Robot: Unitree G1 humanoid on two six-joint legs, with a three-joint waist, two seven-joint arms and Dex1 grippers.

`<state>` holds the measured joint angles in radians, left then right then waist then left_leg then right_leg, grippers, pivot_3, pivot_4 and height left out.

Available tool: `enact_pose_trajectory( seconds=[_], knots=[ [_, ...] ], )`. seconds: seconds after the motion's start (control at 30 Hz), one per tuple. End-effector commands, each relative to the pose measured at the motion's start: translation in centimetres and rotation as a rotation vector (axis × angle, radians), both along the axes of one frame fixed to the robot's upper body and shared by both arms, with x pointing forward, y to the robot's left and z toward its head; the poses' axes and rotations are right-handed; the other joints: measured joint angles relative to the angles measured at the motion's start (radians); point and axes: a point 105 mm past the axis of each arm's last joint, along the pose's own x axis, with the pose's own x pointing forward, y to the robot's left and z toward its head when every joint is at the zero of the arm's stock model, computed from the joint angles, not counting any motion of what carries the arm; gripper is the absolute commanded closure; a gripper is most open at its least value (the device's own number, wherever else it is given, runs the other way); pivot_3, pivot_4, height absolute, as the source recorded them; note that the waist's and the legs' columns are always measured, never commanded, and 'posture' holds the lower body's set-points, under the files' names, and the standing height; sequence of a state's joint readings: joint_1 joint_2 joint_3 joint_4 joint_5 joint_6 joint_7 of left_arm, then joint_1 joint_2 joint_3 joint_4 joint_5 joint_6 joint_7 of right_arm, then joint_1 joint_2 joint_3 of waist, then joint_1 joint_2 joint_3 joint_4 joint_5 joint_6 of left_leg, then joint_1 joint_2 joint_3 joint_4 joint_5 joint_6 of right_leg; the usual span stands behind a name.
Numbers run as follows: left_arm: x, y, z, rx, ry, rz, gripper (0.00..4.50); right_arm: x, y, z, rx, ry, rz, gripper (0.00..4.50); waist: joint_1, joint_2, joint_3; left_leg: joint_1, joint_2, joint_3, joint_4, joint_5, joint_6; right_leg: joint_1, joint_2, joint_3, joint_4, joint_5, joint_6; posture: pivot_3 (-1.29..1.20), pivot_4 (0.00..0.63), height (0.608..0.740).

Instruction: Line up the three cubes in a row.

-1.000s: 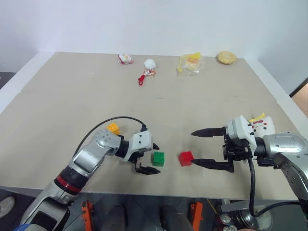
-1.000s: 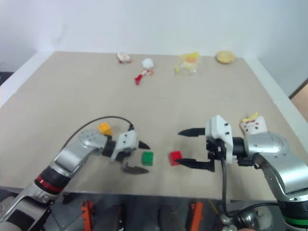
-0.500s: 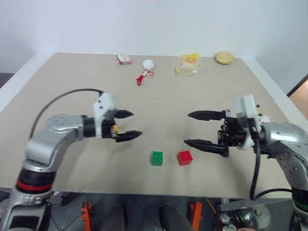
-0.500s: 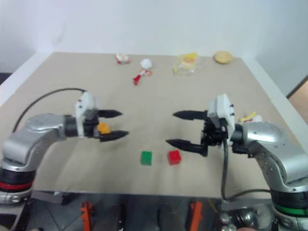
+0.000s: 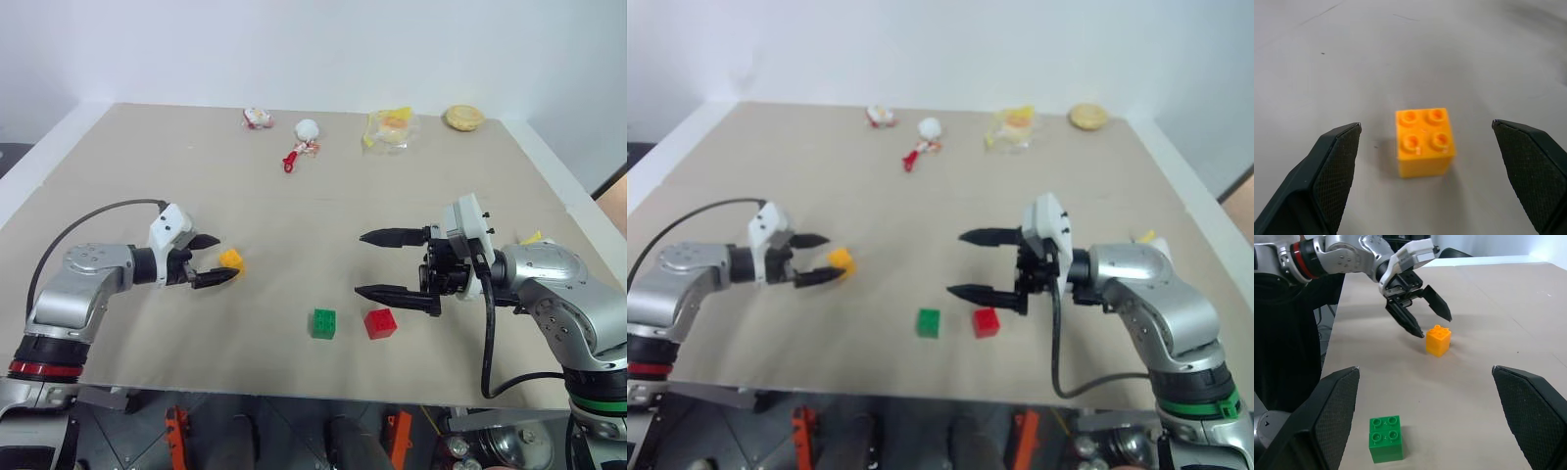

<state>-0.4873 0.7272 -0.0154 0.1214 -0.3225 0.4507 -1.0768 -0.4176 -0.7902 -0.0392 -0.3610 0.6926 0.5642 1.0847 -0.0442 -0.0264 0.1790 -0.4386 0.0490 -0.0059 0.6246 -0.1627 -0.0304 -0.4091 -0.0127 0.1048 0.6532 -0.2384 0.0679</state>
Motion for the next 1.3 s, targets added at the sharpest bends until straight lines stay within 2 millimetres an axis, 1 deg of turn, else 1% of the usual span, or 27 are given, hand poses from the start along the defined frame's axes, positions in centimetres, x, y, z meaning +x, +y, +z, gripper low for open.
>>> enact_pose_trajectory(
  seconds=[0.03,0.1,0.27,0.3,0.33,0.37,0.43,0.5,0.57,0.73,0.87,0.97,1.03,1.1,1.17,1.3],
  knots=[
    [0.6,-0.7,-0.9,0.029,0.004,-0.029,0.07,-0.3,0.0,1.0,0.005,-0.053,0.003,0.0,0.0,0.0,0.0,0.0,0.0,0.0,0.0,0.0,0.0,0.0,0.0,0.0,0.0,0.0,0.0,0.0,0.15,0.738],
    [1.1,-0.9,-1.3,0.05,0.003,-0.033,0.07,-0.4,-0.1,1.0,0.004,-0.057,-0.007,0.0,0.0,0.0,0.0,0.0,0.0,0.0,0.0,0.0,0.0,0.0,0.0,0.0,0.0,0.0,0.0,0.0,0.15,0.738],
    [1.9,-1.3,-1.5,0.051,0.001,-0.017,0.07,-0.4,-0.3,1.1,0.006,-0.061,-0.024,0.0,0.0,0.0,0.0,0.0,0.0,0.0,0.0,0.0,0.0,0.0,0.0,0.0,0.0,0.0,0.0,0.0,0.15,0.738],
    [2.0,-1.4,-1.5,0.05,-0.002,-0.016,0.58,-0.4,-0.4,1.1,0.009,-0.062,-0.028,0.0,0.0,-0.001,0.0,0.0,0.0,0.0,0.0,0.0,0.0,0.0,0.0,0.0,0.0,0.0,0.0,0.0,0.15,0.738],
    [2.1,-1.4,-1.5,0.048,-0.004,-0.015,0.77,-0.4,-0.4,1.2,0.011,-0.063,-0.031,0.0,0.0,0.0,0.0,0.0,0.0,0.0,0.0,0.0,0.0,0.0,0.0,0.0,0.0,0.0,0.0,0.0,0.15,0.738],
    [2.1,-1.4,-1.5,0.047,-0.005,-0.015,1.25,-0.4,-0.4,1.2,0.013,-0.063,-0.031,0.0,0.0,0.0,0.0,0.0,0.0,0.0,0.0,0.0,0.0,0.0,0.0,0.0,0.0,0.0,0.0,0.0,0.15,0.738],
    [2.1,-1.5,-1.5,0.046,-0.006,-0.017,1.83,-0.4,-0.4,1.2,0.015,-0.064,-0.032,0.0,0.0,0.0,0.0,0.0,0.0,0.0,0.0,0.0,0.0,0.0,0.0,0.0,0.0,0.0,0.0,0.0,0.15,0.738],
    [2.1,-1.6,-1.6,0.045,-0.005,-0.017,2.61,-0.4,-0.4,1.3,0.02,-0.065,-0.031,0.0,-0.001,0.0,0.0,0.0,0.0,0.0,0.0,0.0,0.0,0.0,0.0,0.0,0.0,0.0,0.0,0.0,0.15,0.738],
    [2.0,-1.5,-1.7,0.046,-0.005,-0.017,3.13,-0.4,-0.4,1.3,0.026,-0.066,-0.03,0.0,-0.001,-0.001,0.0,0.0,0.0,0.0,0.0,0.0,0.0,0.0,0.0,0.0,0.0,0.0,0.0,0.0,0.15,0.738],
    [1.4,-1.7,-1.4,0.04,-0.023,-0.061,3.12,-0.6,-0.3,1.6,0.05,-0.052,-0.007,0.0,-0.001,0.0,0.0,0.0,0.0,0.0,0.0,0.0,0.0,0.0,0.0,0.0,0.0,0.0,0.0,0.0,0.15,0.738],
    [-0.6,-2.7,-1.1,0.035,-0.012,-0.205,3.12,-1.1,-0.5,1.3,0.036,-0.049,0.013,0.0,-0.001,0.0,0.0,0.0,0.0,0.0,0.0,0.0,0.0,0.0,0.0,0.0,0.0,0.0,0.0,0.0,0.15,0.738],
    [-2.5,-3.8,-1.2,0.057,-0.013,-0.337,3.12,-1.6,-0.7,0.8,0.005,-0.035,0.031,0.0,-0.001,0.0,0.0,0.0,0.0,0.0,-0.001,0.0,0.0,0.0,0.0,0.0,0.0,0.0,0.0,0.0,0.15,0.738],
    [-3.7,-4.5,-1.6,0.075,-0.009,-0.415,3.12,-1.8,-0.9,0.6,-0.012,-0.027,0.037,0.0,-0.001,0.0,0.0,0.0,0.0,0.0,-0.001,0.0,0.0,0.0,0.0,0.0,0.0,0.0,0.0,0.0,0.15,0.738],
    [-4.5,-4.9,-2.4,0.123,-0.008,-0.476,3.12,-2.0,-1.0,0.4,-0.026,-0.021,0.038,0.0,-0.001,0.0,0.0,0.0,0.0,0.0,-0.001,0.0,0.0,0.0,0.0,0.0,0.0,0.0,0.0,0.0,0.15,0.738],
    [-4.8,-5.4,-2.9,0.148,-0.016,-0.514,3.12,-2.0,-1.1,0.2,-0.035,-0.017,0.034,0.0,-0.001,-0.001,0.0,0.0,0.0,0.0,0.0,0.0,0.0,0.0,0.0,0.0,0.0,0.0,0.0,0.0,0.15,0.738],
    [-4.7,-6.8,-3.0,0.152,-0.038,-0.557,3.12,-2.1,-1.1,0.1,-0.039,-0.017,0.029,0.0,-0.001,0.0,0.0,0.001,0.0,0.0,0.0,0.0,0.0,0.001,0.0,0.0,0.0,0.0,0.0,0.0,0.15,0.738]
  ],
)
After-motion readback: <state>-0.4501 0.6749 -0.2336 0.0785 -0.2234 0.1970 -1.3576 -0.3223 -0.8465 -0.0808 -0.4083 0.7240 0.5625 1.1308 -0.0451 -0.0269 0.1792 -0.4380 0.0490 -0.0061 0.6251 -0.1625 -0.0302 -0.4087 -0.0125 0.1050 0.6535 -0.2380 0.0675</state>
